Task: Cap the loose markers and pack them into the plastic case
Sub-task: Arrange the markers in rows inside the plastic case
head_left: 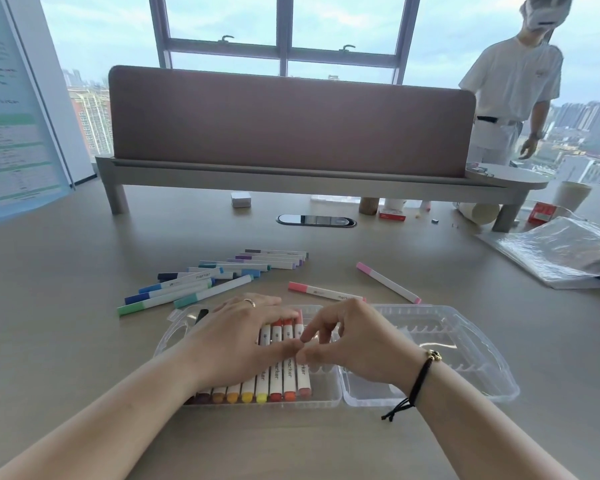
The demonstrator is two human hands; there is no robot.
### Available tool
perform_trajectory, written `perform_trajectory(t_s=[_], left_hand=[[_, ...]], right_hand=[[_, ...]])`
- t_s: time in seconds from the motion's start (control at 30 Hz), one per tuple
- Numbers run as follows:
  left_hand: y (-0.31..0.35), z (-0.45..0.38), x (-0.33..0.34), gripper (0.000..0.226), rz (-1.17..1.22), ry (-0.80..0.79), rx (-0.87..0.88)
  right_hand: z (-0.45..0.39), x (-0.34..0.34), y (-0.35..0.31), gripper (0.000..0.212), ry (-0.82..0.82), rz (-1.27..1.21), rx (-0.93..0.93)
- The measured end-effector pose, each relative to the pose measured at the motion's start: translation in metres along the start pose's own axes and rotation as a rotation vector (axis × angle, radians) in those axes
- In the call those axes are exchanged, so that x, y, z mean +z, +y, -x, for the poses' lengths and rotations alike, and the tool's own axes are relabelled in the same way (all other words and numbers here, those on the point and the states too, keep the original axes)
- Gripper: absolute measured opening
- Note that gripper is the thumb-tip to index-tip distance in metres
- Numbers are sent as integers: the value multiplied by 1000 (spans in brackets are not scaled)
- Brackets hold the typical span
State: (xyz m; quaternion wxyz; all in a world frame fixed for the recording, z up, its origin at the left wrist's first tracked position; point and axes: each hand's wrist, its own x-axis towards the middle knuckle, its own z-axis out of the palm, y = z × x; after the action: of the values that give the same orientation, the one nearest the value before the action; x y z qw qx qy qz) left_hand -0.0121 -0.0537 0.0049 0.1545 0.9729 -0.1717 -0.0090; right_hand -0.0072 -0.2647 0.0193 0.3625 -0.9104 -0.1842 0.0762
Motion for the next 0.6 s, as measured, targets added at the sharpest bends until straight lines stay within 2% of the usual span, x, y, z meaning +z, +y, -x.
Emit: perform_trajectory(t_s=[0.27, 0.6], left_hand=[[3, 0, -1, 69, -11, -15, -16], [2, -1, -2, 71, -6, -40, -17]], right_hand=[[-1, 1, 2, 15, -51, -60, 4], [-3, 2, 4, 14, -51, -99, -20]])
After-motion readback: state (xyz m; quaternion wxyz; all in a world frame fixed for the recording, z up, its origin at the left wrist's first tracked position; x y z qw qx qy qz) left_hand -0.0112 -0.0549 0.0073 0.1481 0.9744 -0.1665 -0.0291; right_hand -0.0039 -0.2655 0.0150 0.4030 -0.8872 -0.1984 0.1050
